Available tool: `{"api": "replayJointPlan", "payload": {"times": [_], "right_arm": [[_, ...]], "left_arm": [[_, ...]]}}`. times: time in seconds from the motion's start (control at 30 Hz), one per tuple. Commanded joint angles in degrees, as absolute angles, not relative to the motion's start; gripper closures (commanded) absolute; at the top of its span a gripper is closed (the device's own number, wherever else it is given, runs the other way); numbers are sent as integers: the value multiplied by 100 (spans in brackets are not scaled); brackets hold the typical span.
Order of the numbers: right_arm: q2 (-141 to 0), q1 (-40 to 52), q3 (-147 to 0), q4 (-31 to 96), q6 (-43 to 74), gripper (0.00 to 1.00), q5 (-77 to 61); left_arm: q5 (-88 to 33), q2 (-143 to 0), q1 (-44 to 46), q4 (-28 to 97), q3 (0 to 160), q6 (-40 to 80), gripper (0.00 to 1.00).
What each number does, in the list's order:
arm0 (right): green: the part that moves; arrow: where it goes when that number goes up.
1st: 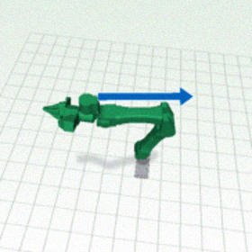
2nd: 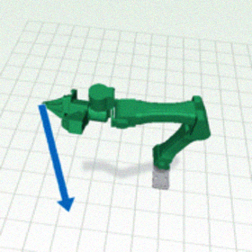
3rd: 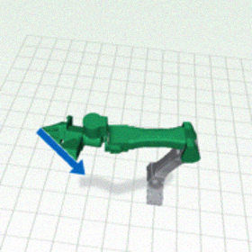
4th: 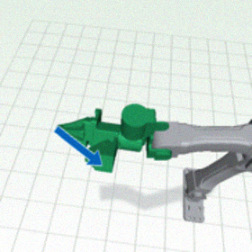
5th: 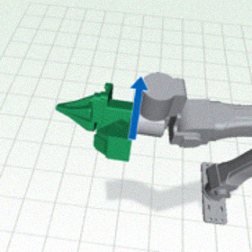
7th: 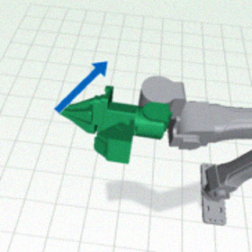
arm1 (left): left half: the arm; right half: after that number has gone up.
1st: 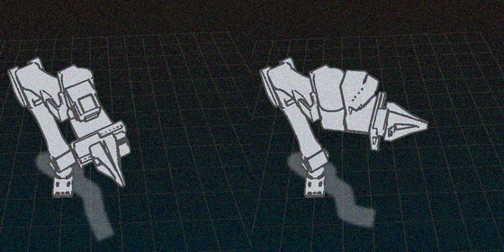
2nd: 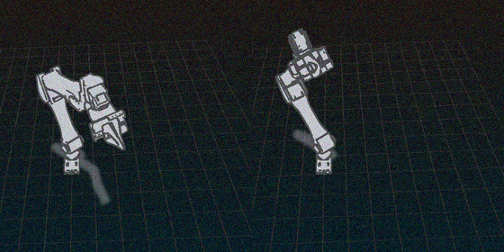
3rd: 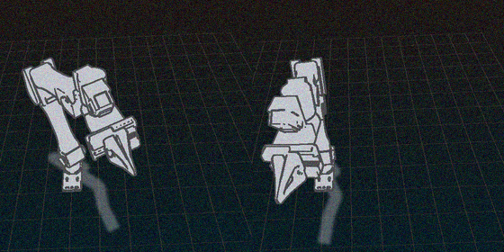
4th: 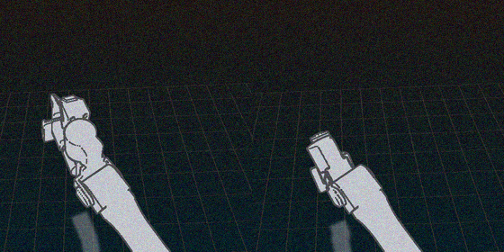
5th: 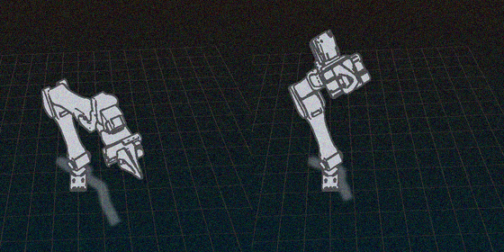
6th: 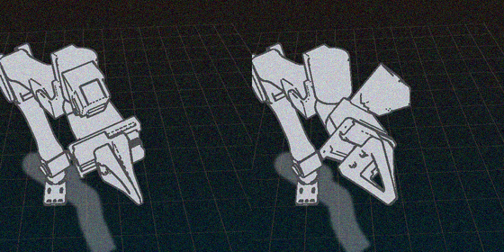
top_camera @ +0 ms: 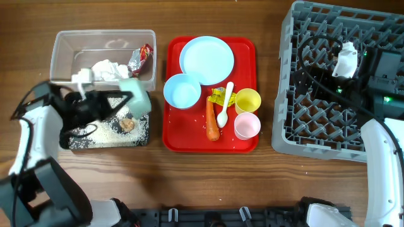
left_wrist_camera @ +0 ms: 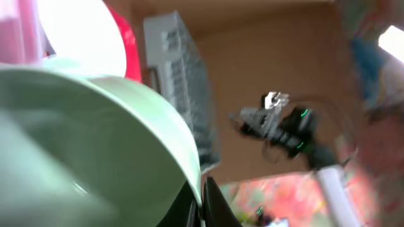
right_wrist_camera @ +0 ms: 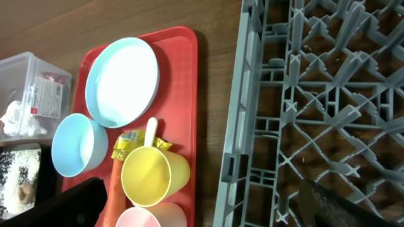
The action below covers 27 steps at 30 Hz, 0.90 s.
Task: Sort waste into correct bins and load items into the dishwasher rack
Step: 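Tip the green bowl over the black tray to empty the scraps, then place the green bowl back on the red tray with the left gripper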
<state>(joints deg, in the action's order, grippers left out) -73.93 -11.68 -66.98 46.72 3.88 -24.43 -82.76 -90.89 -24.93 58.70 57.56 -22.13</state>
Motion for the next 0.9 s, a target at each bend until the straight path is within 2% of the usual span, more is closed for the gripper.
{"api": "replayJointPlan", "payload": {"times": [0.0,0.13,0.27,0.33,0.4,0.57,0.6,0.67,0.7,0.73,0.87], "right_arm": [[-7406,-1186,-6777,4654,458,0,-2532],[-7406,-1186,-6777,4659,456,0,-2532],[-7406,-1186,-6777,4657,456,0,-2532],[-7406,-1186,-6777,4659,458,0,-2534],[-7406,-1186,-6777,4659,462,0,-2532],[-7406,-1186,-6777,4676,460,0,-2532],[-7406,-1186,-6777,4674,458,0,-2532],[-7406,-1186,-6777,4672,458,0,-2532],[-7406,-1186,-6777,4661,458,0,-2532],[-7406,-1186,-6777,4657,460,0,-2532],[-7406,-1186,-6777,4654,460,0,-2532]], "left_arm": [[-6383,-8158,-1367,5516,6217,-1214,96],[-2926,-7769,727,4982,6215,565,96],[-764,-8206,2659,4786,6208,1389,96],[-217,-8685,3376,4648,6208,1592,96],[-185,-9135,3715,4440,6208,1603,96],[-163,-10057,4018,4285,6208,1745,96],[-163,-10123,4018,4296,6208,1745,91],[-163,-10121,4014,4287,6213,1743,58],[-161,-10121,4012,4303,6228,1741,47],[-161,-10114,4001,4366,6285,1741,42],[-139,-10114,3846,5120,7223,1737,37]]}}
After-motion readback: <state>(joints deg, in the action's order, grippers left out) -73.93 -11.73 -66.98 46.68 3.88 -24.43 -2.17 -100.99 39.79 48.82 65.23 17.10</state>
